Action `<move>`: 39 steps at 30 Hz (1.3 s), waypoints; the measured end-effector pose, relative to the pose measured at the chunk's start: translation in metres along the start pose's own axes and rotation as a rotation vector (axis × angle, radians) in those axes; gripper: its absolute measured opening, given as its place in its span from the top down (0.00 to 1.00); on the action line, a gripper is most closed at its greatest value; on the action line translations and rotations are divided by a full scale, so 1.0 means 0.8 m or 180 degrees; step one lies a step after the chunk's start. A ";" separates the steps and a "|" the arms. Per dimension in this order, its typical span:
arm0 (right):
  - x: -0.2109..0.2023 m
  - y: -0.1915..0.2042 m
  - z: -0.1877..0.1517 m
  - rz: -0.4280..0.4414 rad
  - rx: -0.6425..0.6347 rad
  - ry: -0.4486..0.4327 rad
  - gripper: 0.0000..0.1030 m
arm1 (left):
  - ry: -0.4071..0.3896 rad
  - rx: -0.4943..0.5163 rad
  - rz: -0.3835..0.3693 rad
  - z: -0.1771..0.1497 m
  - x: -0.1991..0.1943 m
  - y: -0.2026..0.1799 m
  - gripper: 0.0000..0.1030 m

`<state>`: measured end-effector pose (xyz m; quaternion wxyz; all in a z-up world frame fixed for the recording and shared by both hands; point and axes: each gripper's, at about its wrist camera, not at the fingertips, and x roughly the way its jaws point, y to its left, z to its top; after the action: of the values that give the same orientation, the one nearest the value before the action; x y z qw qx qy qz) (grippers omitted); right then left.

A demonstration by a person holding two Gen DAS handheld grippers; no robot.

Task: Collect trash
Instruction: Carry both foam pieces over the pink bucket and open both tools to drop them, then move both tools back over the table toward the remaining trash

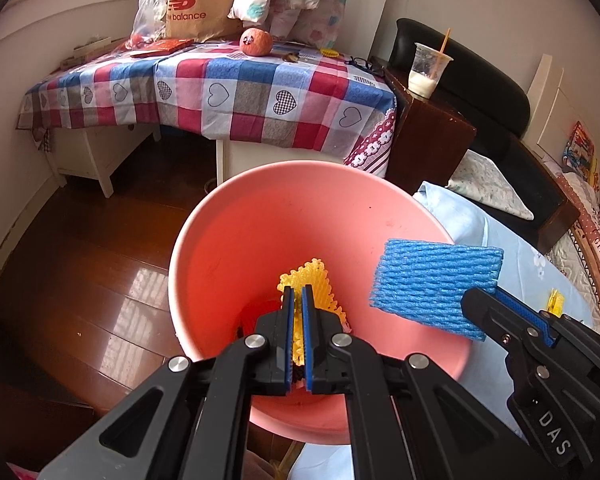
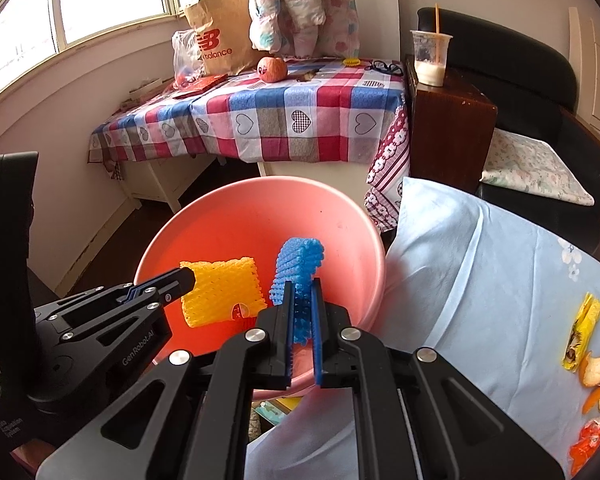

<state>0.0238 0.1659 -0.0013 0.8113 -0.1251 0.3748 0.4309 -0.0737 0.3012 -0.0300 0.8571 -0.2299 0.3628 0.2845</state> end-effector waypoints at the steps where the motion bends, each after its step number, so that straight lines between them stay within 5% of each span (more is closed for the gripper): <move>1: 0.001 0.000 0.000 0.0006 0.0002 0.0011 0.93 | 0.0003 -0.0002 -0.0001 0.000 0.000 0.001 0.97; 5: 0.010 -0.001 0.000 0.0064 0.0059 0.0115 0.89 | 0.0006 -0.0014 0.0017 -0.001 0.000 0.003 0.94; 9: 0.012 -0.003 -0.003 0.0117 0.0111 0.0137 0.72 | 0.0011 -0.0025 0.0057 -0.001 0.000 0.003 0.68; 26: -0.021 -0.025 -0.014 0.0064 0.0215 -0.0026 0.70 | -0.0043 0.0078 0.0023 -0.003 -0.017 -0.016 0.66; 39: -0.078 -0.076 -0.041 -0.0120 0.0442 -0.0207 0.70 | -0.0119 0.0376 -0.0189 -0.015 -0.052 -0.081 0.66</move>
<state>0.0340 0.0748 0.0138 0.8378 -0.0614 0.3748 0.3923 -0.0608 0.2330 0.0056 0.8838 -0.1843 0.3559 0.2412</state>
